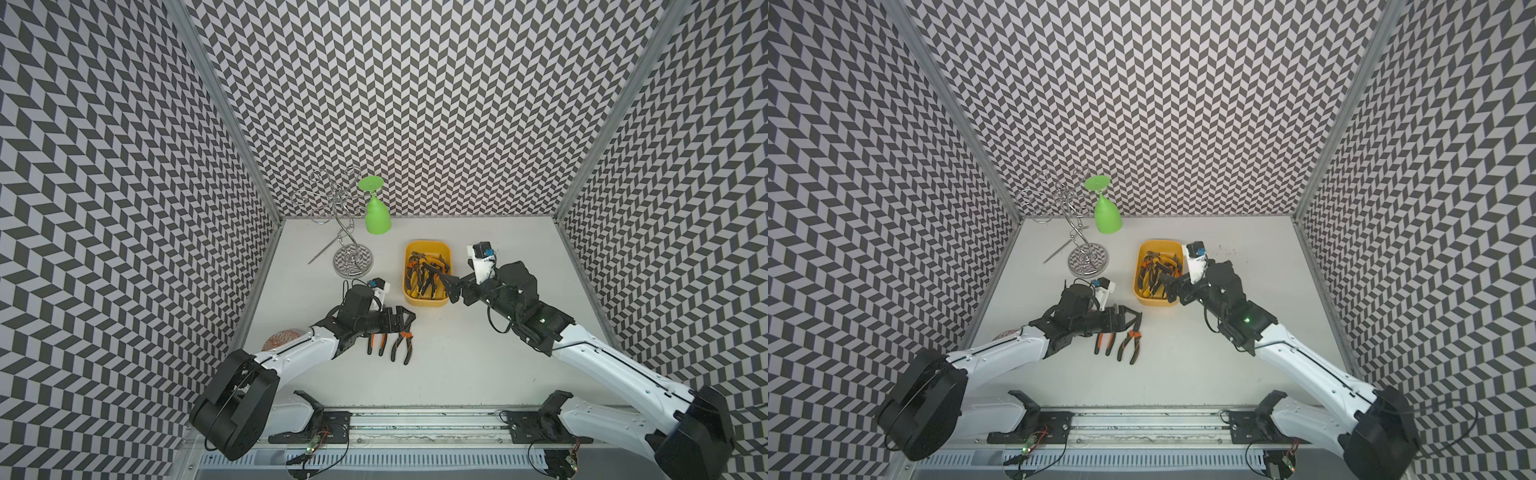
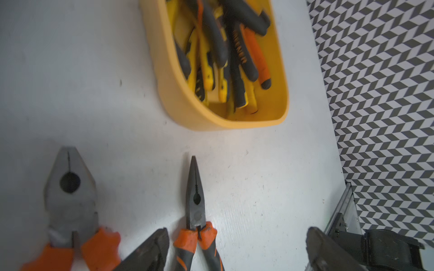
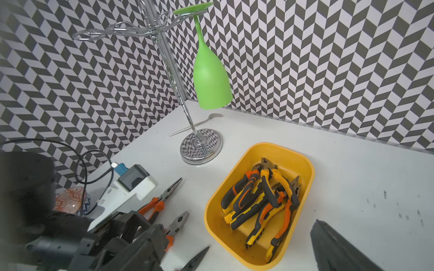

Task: Take the pliers out of the storage box
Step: Place the pliers at the center of the board, then pick up the pliers from the storage box.

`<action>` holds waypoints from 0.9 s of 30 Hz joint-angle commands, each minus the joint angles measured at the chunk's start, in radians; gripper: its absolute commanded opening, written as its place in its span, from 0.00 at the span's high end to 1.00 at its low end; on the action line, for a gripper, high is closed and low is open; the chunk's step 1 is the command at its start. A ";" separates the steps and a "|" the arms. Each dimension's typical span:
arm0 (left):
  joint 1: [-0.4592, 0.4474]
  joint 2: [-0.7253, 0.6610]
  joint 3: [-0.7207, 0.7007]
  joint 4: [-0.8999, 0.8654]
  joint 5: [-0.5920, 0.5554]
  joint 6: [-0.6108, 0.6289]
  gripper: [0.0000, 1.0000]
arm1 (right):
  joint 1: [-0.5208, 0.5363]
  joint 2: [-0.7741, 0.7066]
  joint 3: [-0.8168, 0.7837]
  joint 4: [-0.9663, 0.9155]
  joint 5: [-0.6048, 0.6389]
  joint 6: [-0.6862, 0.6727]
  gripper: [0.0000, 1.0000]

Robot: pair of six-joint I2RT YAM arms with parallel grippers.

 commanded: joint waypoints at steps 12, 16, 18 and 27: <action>0.015 -0.145 0.105 -0.115 -0.192 0.816 0.02 | -0.021 0.645 0.627 -0.545 -0.004 0.188 0.26; 0.016 -0.166 0.105 -0.165 -0.131 1.030 0.02 | -0.022 0.804 0.751 -0.614 -0.049 0.226 0.32; 0.016 -0.193 0.077 -0.147 -0.121 1.059 0.02 | -0.022 0.846 0.770 -0.599 -0.067 0.240 0.35; 0.029 -0.251 -0.028 -0.036 -0.011 1.116 0.02 | -0.026 1.030 0.922 -0.657 -0.062 0.260 0.57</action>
